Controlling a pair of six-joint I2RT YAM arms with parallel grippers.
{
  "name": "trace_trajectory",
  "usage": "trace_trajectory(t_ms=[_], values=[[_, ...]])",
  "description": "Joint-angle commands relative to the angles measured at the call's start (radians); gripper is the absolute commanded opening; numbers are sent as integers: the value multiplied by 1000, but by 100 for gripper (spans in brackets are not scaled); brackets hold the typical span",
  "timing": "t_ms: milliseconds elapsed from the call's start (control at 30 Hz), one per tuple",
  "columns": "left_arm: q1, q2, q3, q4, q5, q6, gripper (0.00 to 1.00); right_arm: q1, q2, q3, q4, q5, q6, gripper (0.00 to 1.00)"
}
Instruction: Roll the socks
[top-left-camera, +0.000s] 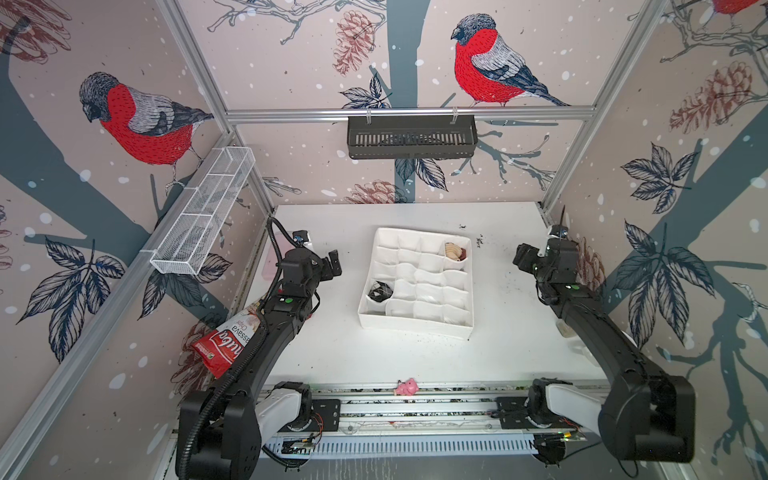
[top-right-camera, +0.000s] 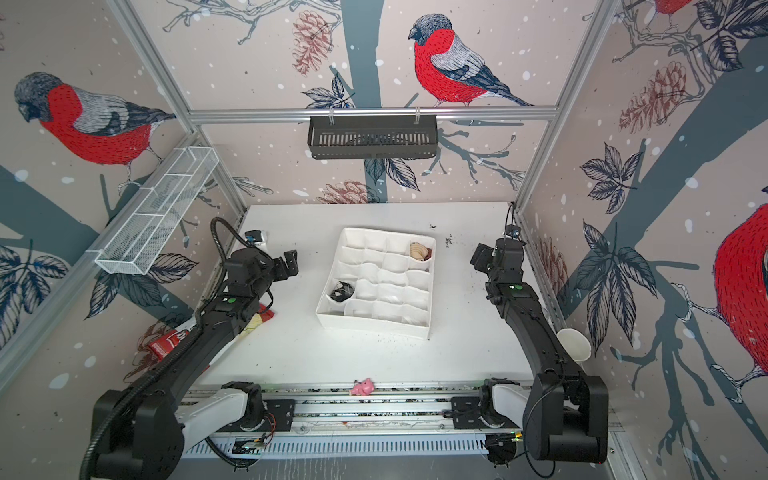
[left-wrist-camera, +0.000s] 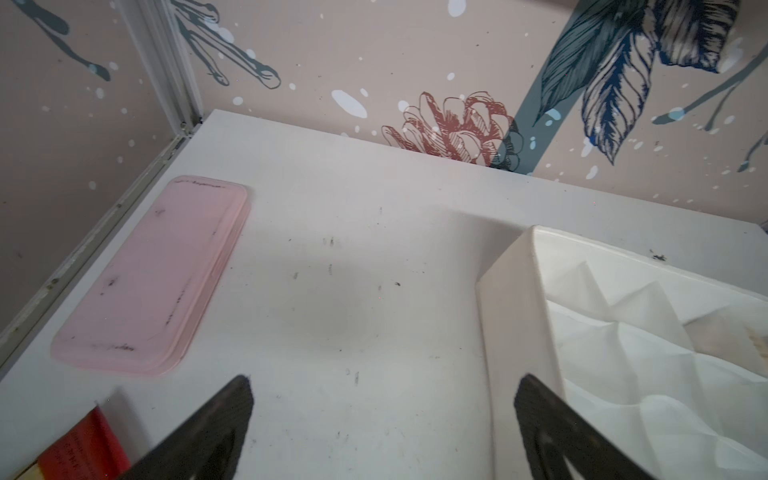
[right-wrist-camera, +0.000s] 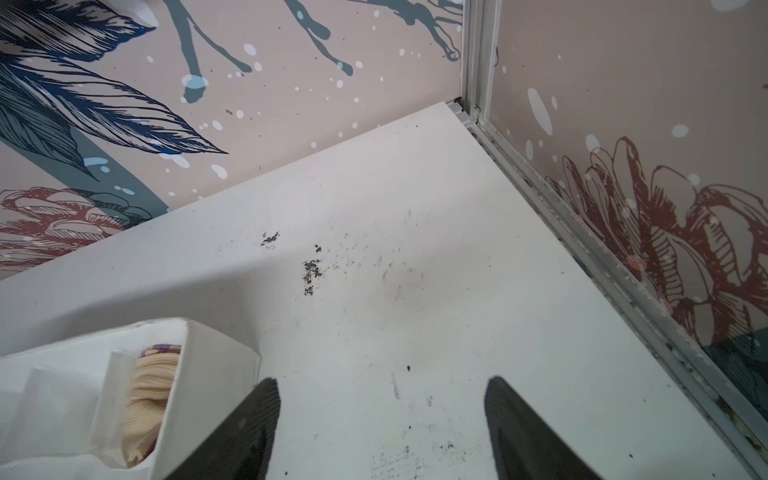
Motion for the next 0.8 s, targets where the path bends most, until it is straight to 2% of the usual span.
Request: trace_trajectory(t_ms=[0,100,267,433,533,633,700,767], values=[[21,-1,-64,146,-107,36,99,-13,18,-23,104,-1,4,79],[30,33,-148,272,-181,70,97,-22,36,-53,142,-1,-1,79],[38,134,-303,621,-173,163,97,-37,54,-102,214,6,-3,79],[40,266,-460,1099,-201,250,97,-41,57,-190,349,42,-13,80],[54,325,-469,1156,-150,224,97,-41,69,-262,471,74,-20,80],[55,474,-483,1355,-99,253,99,-27,76,-335,606,118,-43,83],[48,429,-469,1249,-80,257,99,-9,107,-400,742,173,-82,84],[50,420,-469,1237,-116,237,99,2,132,-455,880,210,-115,84]])
